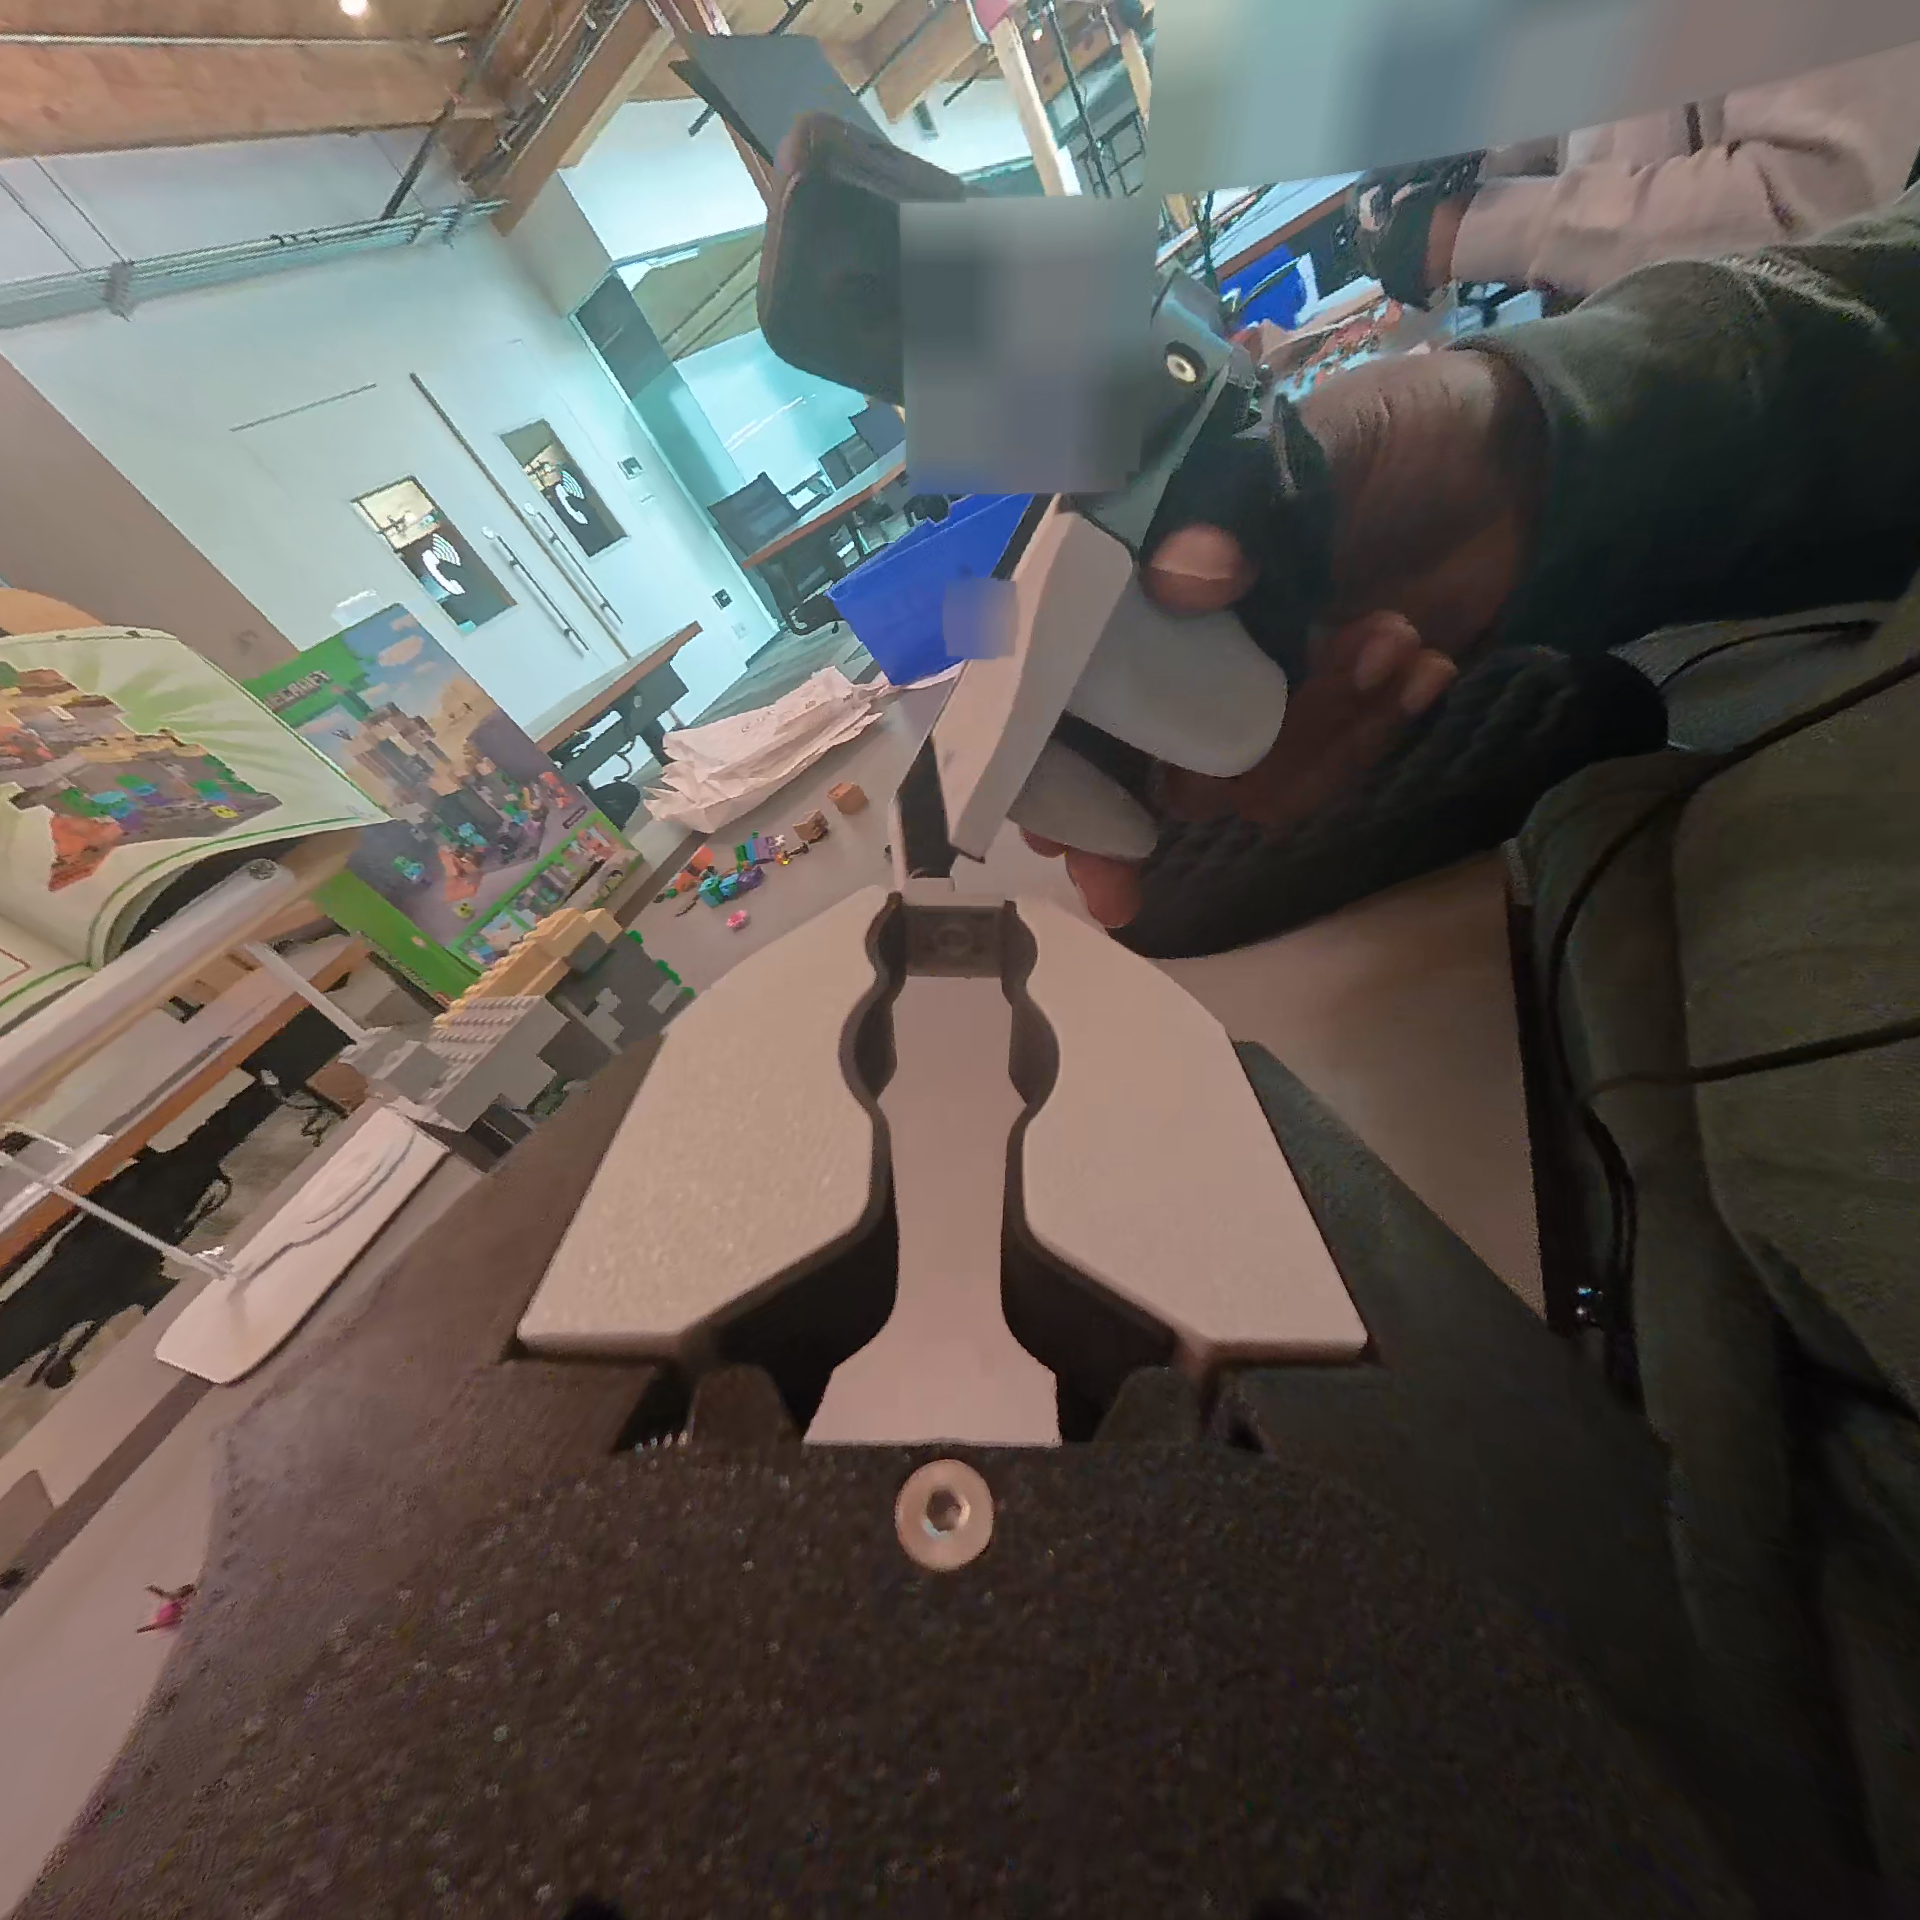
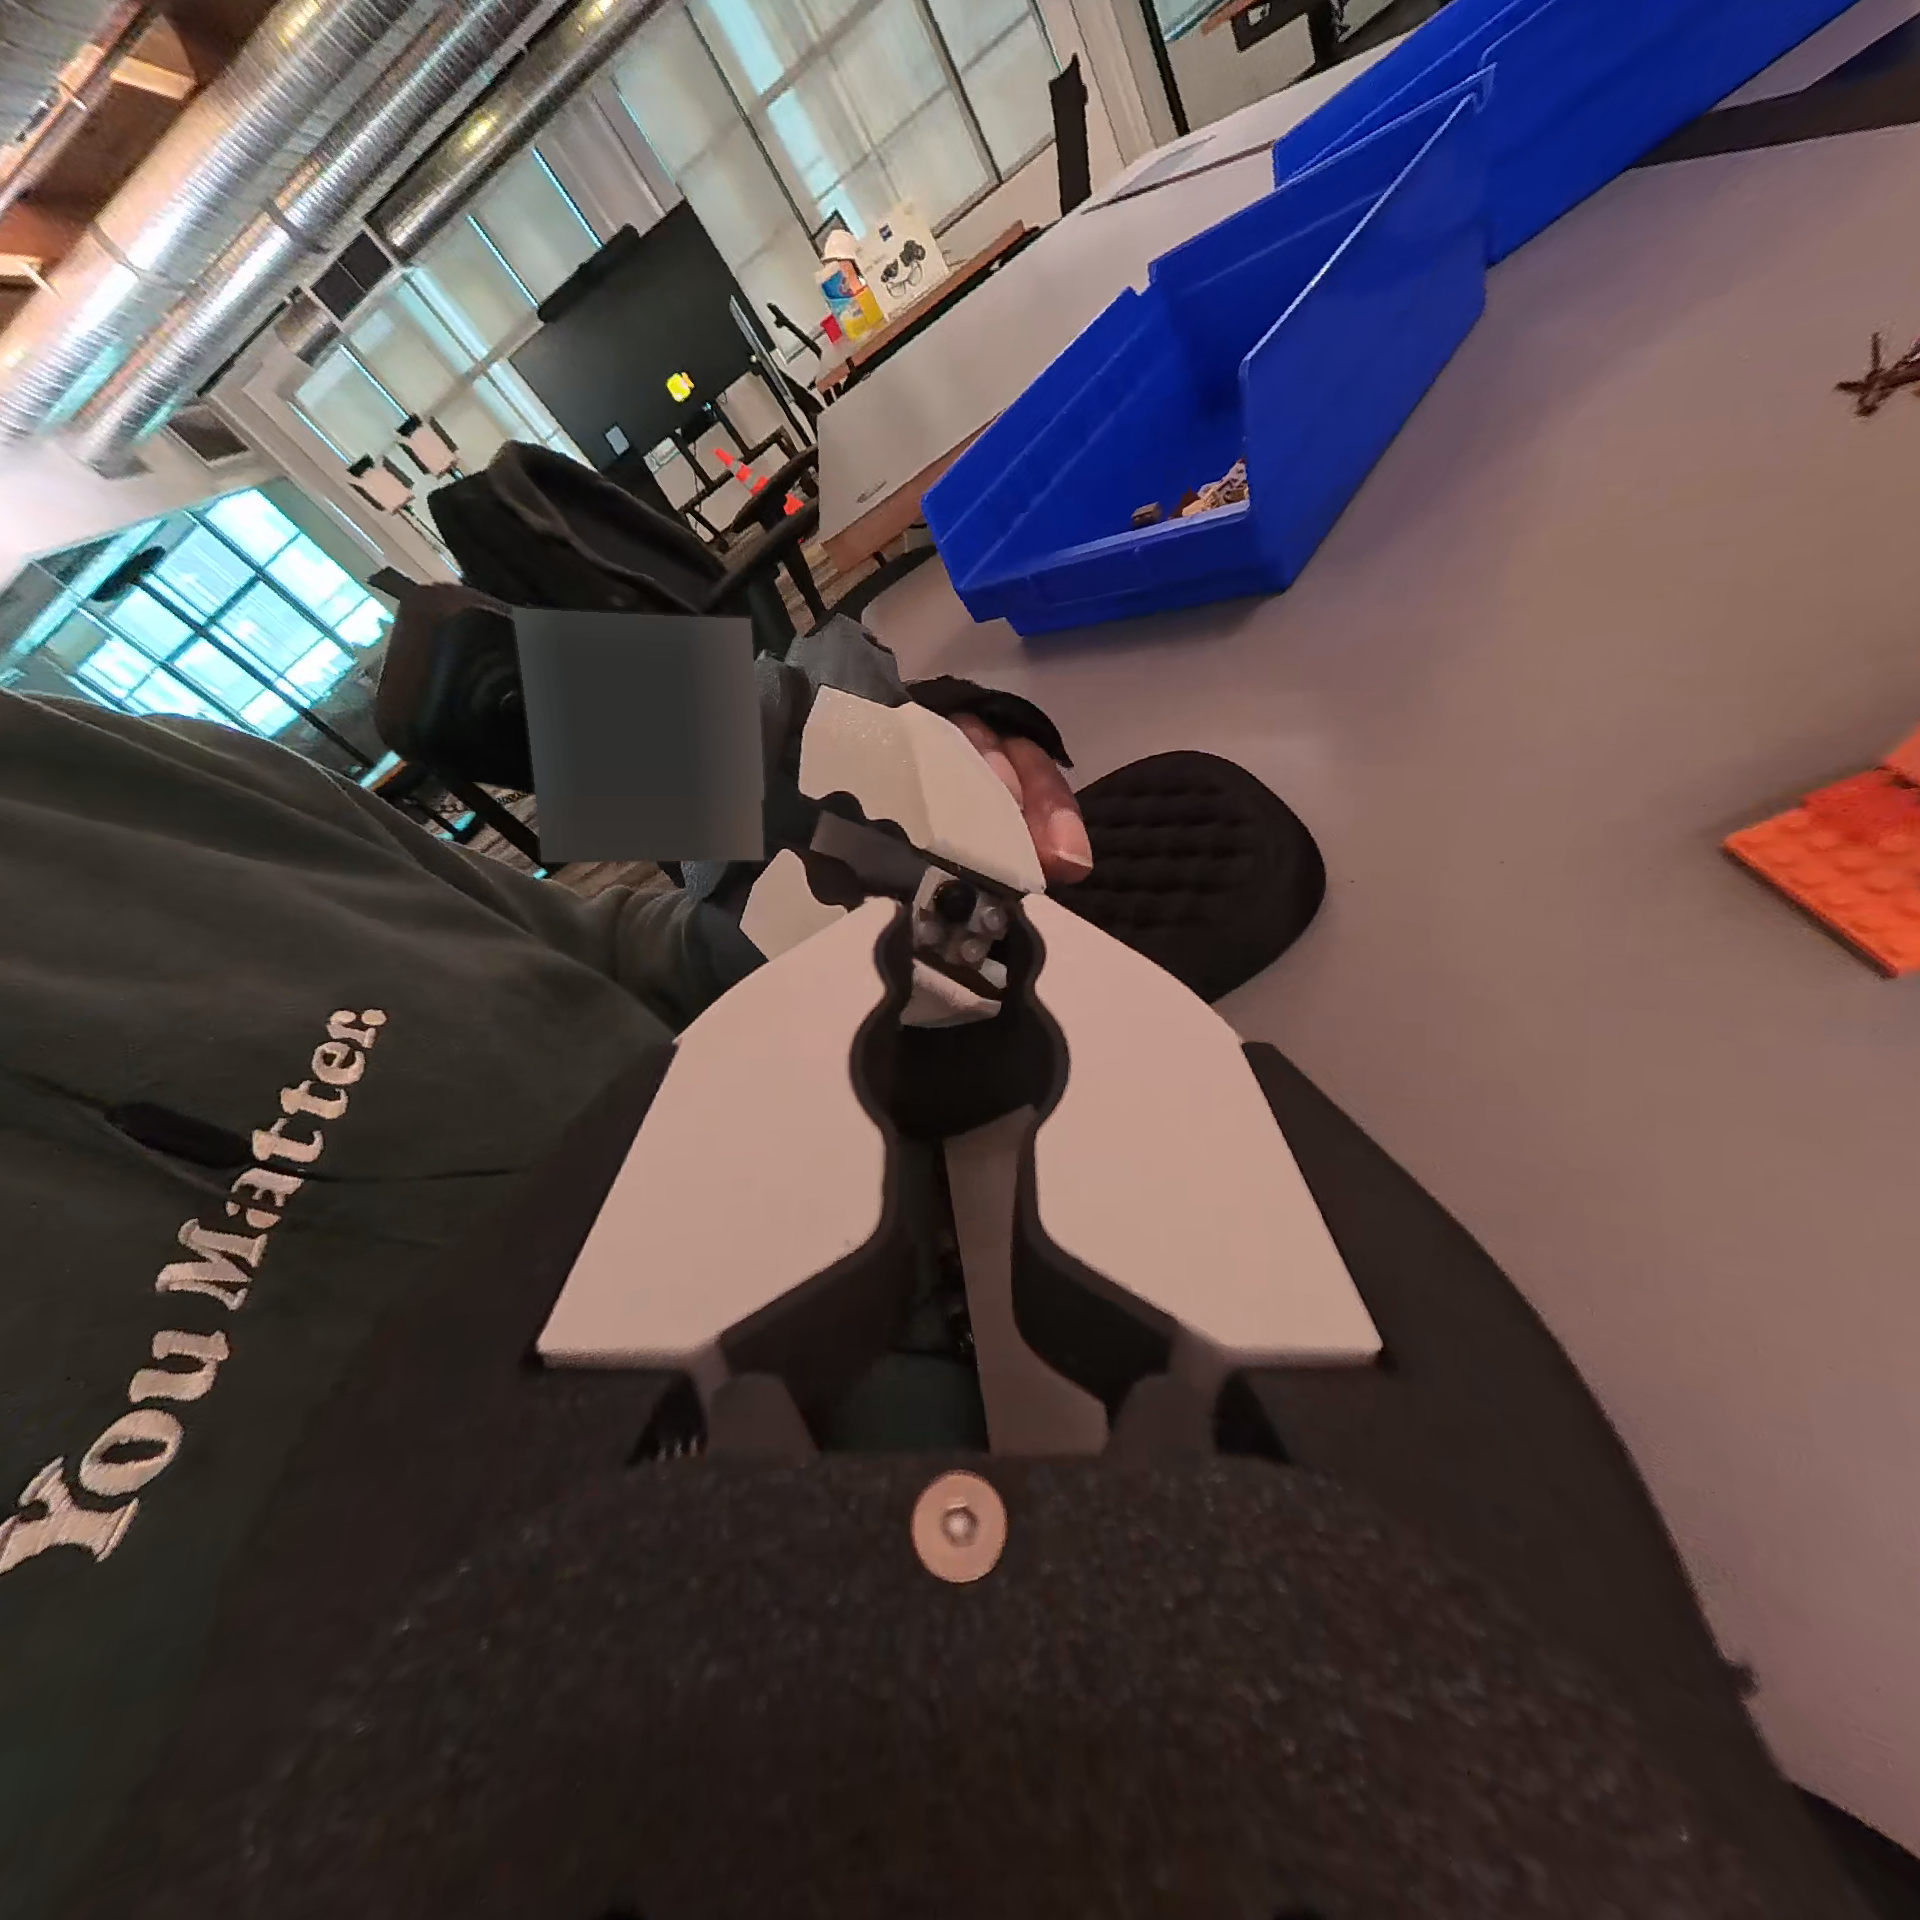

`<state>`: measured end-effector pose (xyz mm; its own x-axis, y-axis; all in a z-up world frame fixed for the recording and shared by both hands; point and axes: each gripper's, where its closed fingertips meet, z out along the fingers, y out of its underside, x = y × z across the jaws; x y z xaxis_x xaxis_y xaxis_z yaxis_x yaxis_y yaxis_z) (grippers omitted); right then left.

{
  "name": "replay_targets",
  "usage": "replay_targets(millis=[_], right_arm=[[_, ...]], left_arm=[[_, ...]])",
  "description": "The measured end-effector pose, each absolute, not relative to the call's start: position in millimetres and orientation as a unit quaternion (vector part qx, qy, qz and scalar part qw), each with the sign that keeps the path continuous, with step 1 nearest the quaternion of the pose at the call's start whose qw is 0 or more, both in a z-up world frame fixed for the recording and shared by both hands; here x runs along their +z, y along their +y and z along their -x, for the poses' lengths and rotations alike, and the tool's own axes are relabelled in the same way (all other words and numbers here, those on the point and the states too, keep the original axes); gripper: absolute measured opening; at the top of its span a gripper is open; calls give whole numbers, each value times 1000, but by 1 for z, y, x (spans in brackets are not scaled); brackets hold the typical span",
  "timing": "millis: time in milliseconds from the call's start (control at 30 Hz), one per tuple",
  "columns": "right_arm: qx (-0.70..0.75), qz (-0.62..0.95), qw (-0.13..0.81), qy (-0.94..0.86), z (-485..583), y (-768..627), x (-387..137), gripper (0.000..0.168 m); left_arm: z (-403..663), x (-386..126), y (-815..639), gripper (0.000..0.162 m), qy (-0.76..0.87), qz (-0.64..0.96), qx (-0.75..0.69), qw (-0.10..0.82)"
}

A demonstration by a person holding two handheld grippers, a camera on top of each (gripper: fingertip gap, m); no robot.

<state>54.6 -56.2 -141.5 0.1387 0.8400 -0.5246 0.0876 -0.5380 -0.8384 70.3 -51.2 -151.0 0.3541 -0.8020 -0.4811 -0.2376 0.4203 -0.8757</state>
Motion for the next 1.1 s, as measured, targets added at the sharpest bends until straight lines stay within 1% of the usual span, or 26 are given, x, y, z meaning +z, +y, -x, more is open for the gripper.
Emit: replay_targets(millis=[100, 300, 500, 667, 967, 1100], right_arm=[[566, 676, 328, -338, -55, -56, -144, 16], [600, 674, 307, -302, -54, -55, -146, 14], [644, 672, 271, -246, -57, -51, -146, 14], [661, 673, 253, -216, -58, -48, -149, 8], [684, 666, 233, -184, -57, -45, -149, 9], [696, 653, 236, -184, -58, -46, -147, 5]], left_arm=[[-71, -151, -48, 17, 534, 486, -175, 670], [-70, -152, -40, 17, 555, 445, -33, 702], [-71, -155, -35, 17, 575, 404, 78, 707], [-72, -155, -33, 17, 584, 377, 127, 708], [-71, -153, -29, 17, 596, 323, 212, 704], [-70, -151, -30, 17, 597, 308, 216, 709]])
